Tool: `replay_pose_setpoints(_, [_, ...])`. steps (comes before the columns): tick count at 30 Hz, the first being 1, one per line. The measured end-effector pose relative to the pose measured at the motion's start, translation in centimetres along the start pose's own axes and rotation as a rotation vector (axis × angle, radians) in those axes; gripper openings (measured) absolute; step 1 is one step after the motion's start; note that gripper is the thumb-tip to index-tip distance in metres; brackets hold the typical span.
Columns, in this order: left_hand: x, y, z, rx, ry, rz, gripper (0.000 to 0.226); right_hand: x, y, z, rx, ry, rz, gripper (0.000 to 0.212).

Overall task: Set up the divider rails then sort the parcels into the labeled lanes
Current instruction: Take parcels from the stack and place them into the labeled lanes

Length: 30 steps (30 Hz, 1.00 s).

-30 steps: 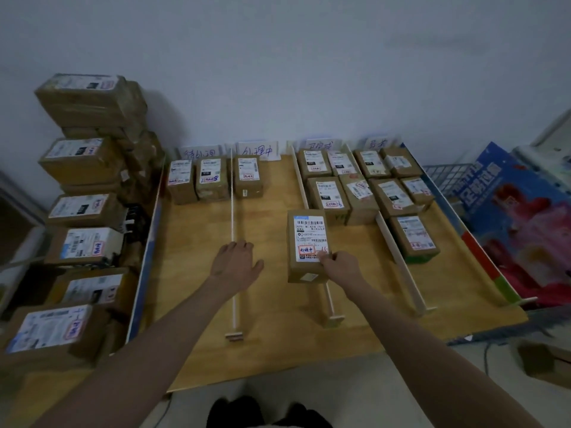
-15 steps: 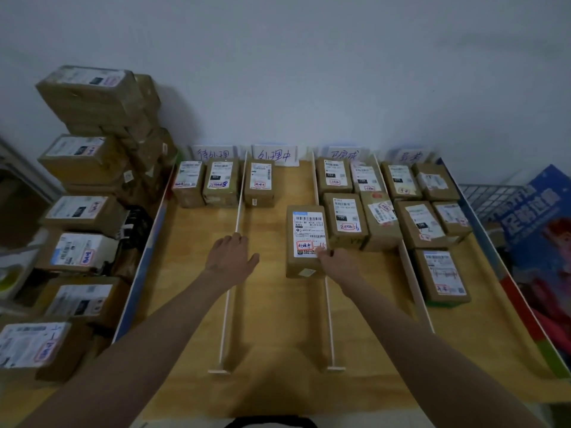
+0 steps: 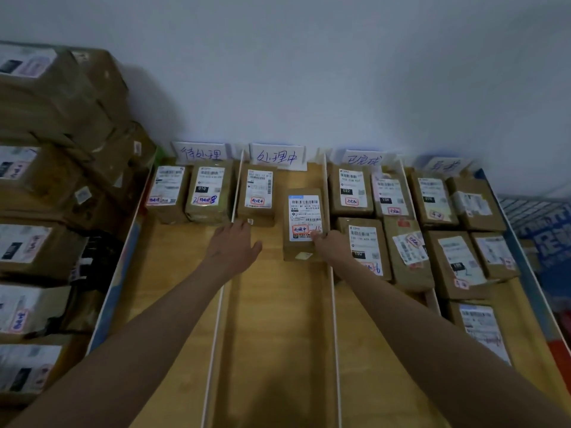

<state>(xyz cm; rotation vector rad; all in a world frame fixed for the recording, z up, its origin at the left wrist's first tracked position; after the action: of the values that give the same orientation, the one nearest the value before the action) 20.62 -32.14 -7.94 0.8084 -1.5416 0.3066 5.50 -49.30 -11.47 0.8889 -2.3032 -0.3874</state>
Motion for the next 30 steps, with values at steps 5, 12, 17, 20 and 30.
replay_pose_setpoints(5, [-1.1, -3.6, -0.7, 0.009, 0.003, 0.007, 0.053, -1.5, -5.2, -0.9, -0.049, -0.009, 0.004, 0.041])
replay_pose_setpoints(12, [-2.4, -6.2, -1.6, 0.022, -0.018, 0.035, 0.048, -3.5, -10.0, -0.5, -0.107, -0.046, 0.041, 0.04])
replay_pose_setpoints(17, [-3.2, -6.5, -1.6, 0.012, -0.007, 0.036, 0.047, -4.1, -11.6, -0.1, -0.112, -0.066, 0.058, 0.036])
replay_pose_setpoints(20, [-3.6, -6.2, -1.7, 0.013, 0.004, 0.034, 0.048, -4.2, -12.0, -0.4, -0.092, -0.068, 0.053, 0.034])
replay_pose_setpoints(30, [-2.6, -3.2, -1.7, 0.026, -0.023, -0.028, 0.056, -1.3, -6.6, -2.7, 0.088, 0.156, 0.047, 0.039])
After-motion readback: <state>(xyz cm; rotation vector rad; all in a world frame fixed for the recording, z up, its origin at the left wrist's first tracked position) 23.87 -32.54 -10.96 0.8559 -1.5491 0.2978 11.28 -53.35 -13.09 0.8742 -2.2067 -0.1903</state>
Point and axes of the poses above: each hand's wrist, its own y-axis away from the middle knuckle, its own x-axis out of the back of the hand, z = x × y, the point moved 8 cm from there along -y, towards the middle knuckle, and after that the axes turned 14 degrees about -y, right-handed, at the moved point
